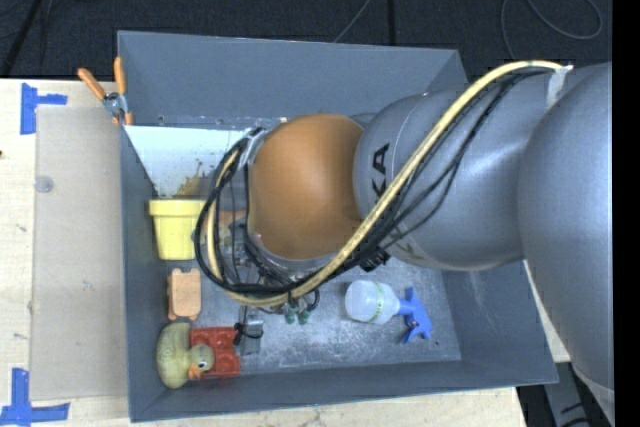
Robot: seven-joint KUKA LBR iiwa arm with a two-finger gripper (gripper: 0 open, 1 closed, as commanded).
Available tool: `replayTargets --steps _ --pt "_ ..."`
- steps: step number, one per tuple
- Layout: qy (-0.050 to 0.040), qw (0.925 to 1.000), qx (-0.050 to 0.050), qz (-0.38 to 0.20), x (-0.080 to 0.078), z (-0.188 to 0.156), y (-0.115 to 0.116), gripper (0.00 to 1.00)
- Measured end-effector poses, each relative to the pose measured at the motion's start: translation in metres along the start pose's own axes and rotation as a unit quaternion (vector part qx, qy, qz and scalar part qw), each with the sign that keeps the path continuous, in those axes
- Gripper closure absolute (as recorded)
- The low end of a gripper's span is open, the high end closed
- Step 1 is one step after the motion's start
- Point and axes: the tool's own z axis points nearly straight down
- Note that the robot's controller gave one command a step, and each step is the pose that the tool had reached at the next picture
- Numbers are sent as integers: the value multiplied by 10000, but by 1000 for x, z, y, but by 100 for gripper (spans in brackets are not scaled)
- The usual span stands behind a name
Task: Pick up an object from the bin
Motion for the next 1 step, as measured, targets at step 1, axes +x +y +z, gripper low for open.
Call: replayTargets --steps 1 --pt "-9 9992 6 389 13 44 1 0"
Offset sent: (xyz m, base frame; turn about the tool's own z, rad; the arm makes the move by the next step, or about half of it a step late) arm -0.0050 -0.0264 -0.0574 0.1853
